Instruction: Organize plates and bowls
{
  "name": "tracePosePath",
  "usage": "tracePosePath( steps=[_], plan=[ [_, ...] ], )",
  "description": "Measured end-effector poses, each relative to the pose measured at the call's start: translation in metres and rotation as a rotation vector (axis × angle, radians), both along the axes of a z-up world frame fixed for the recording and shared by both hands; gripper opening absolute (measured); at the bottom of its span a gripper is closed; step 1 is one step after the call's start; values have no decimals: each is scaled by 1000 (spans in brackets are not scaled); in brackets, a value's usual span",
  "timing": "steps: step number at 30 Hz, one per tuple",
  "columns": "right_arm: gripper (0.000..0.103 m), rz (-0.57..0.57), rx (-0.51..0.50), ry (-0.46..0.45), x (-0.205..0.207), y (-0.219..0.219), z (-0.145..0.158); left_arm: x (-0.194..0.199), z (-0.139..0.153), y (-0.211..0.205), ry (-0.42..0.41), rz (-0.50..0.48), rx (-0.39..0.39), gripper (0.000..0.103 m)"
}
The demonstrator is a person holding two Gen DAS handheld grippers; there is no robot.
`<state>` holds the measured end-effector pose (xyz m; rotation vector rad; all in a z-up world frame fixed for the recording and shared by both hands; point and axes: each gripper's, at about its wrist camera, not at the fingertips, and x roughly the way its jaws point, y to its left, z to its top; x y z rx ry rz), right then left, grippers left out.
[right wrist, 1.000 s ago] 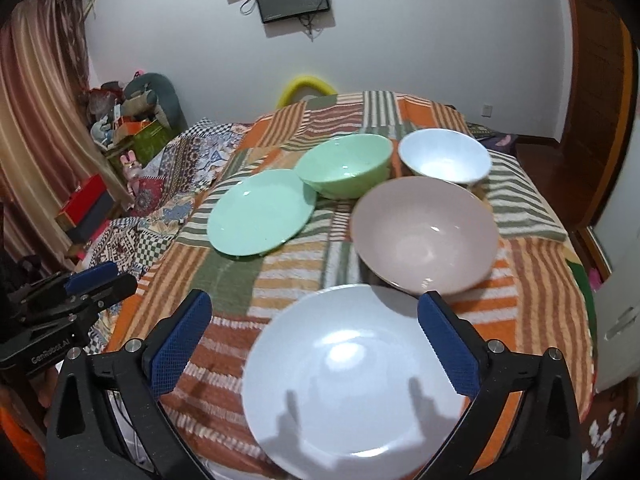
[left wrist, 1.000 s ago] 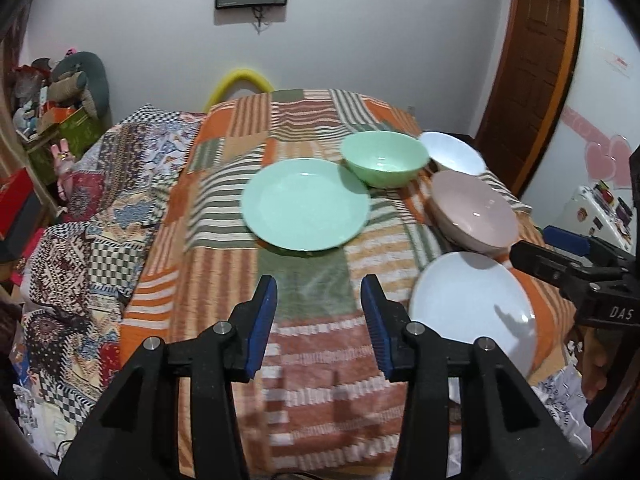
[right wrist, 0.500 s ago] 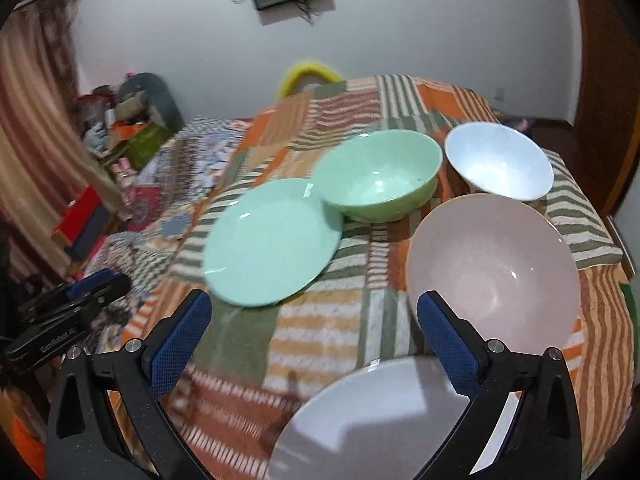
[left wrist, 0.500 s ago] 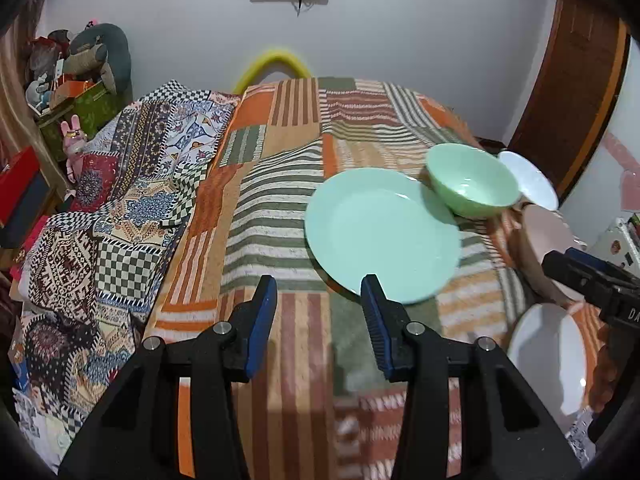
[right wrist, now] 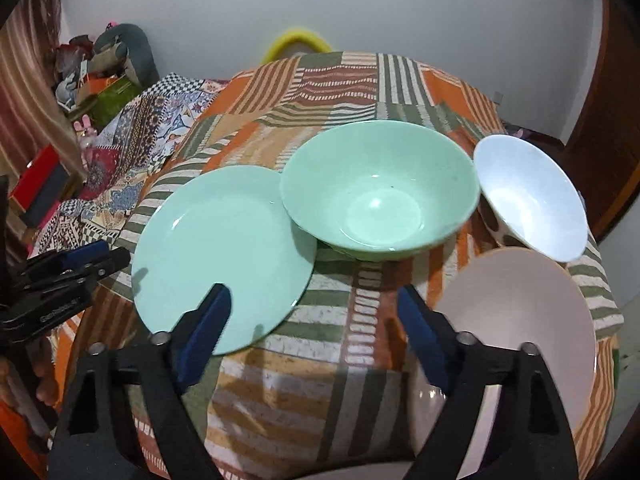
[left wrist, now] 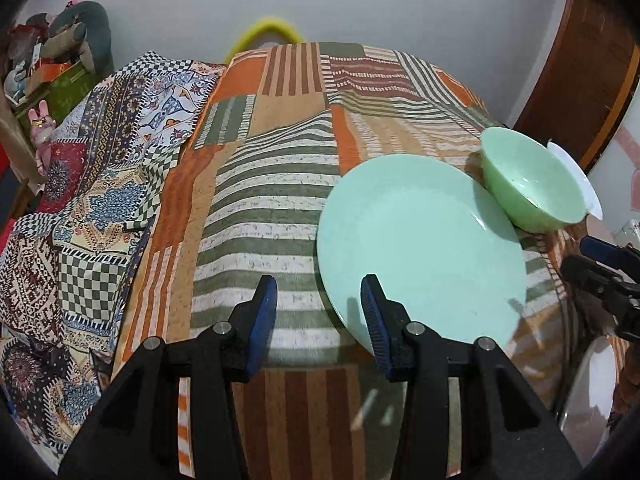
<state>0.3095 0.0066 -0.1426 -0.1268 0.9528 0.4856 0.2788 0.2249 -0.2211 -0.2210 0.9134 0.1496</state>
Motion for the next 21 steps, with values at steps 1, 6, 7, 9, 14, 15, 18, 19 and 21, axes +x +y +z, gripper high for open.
tracePosePath(
  steps=[1, 6, 7, 9, 14, 15, 18, 19, 21],
  plan=[
    [74, 10, 19, -1, -1, 1, 1, 2, -1, 1, -2, 1, -3, 43],
    [71, 35, -28, 22, 4, 16, -12, 11, -8, 8, 5, -5, -17, 43],
    [70, 31, -38, 24, 7, 19, -14, 13, -9, 8, 7, -8, -15, 43],
    [65, 23, -25, 57, 13, 20, -19, 16, -11, 9, 10, -13, -13, 43],
    [56, 7, -48, 63, 23, 24, -23, 23, -17, 15, 16, -13, -43, 42],
    [45, 12, -42, 69, 23, 25, -23, 24, -19, 15, 18, -15, -46, 40],
    [35, 33, 12, 103, 23, 24, -22, 26, -20, 14, 15, -18, -43, 40],
    [35, 38, 21, 107, 24, 24, -22, 26, -20, 13, 14, -19, -42, 40],
    [35, 41, 17, 134, 24, 26, -28, 27, -21, 13, 14, -23, -40, 40]
  ],
)
